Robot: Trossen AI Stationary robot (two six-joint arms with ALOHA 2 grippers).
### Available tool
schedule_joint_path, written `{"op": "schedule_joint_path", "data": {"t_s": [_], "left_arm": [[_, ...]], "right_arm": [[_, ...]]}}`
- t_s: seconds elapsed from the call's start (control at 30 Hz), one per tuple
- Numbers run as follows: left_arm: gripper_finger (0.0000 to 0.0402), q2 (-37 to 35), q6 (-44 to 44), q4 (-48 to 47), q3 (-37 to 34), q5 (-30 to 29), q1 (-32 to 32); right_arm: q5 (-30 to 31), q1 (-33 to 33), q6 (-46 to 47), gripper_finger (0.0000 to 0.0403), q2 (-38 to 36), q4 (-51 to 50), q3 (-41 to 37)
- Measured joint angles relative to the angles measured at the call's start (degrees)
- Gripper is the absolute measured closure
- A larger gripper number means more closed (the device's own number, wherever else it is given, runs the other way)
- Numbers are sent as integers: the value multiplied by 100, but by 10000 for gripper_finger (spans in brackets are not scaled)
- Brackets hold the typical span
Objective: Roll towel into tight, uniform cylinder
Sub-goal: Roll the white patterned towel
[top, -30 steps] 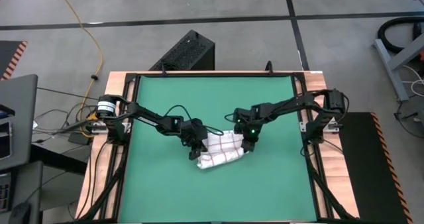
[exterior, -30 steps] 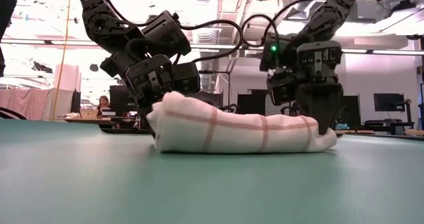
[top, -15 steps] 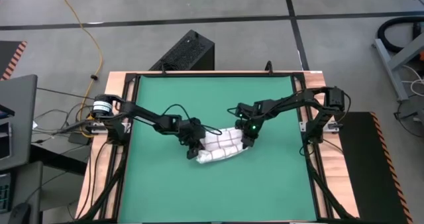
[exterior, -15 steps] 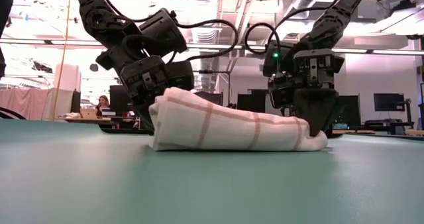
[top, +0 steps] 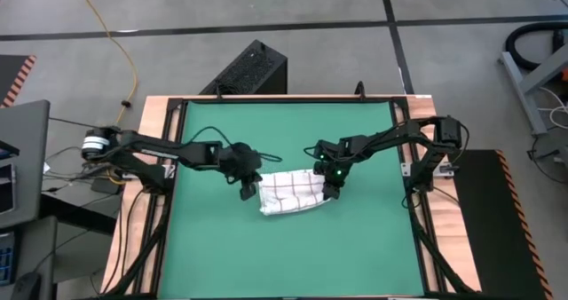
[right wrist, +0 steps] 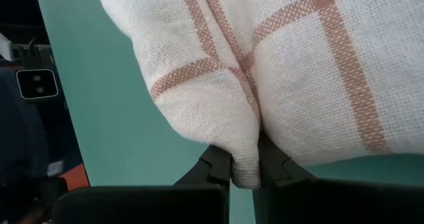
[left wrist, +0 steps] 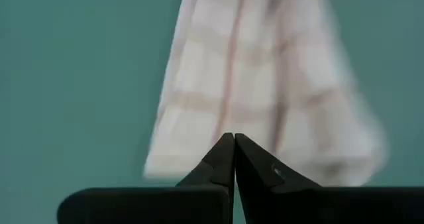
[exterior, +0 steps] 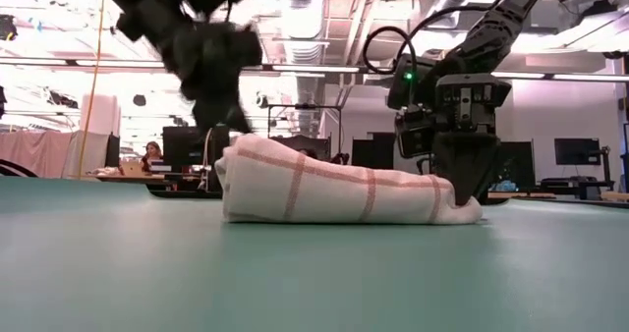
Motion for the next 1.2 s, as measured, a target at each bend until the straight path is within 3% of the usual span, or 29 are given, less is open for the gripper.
{"op": "schedule_joint_path", "data": {"t_s": [0.1,0.3,0.47,0.83,1.2], "left_arm": [[402,-180,-193,583,32,26,-243],[402,250,481,349,483,-250,-1162],[402,604,1147,9,1018,-1085,-1778],[402,1666,2554,-1609,2284,-843,-1961],[402,1810,2253,-1869,2448,-1048,-2074]], "right_arm": [[37,5,0,366,2,20,-3],[39,7,0,366,6,34,-4],[36,6,0,366,9,64,-6],[42,14,-4,366,11,185,-13],[84,27,-86,366,13,295,-8]]}}
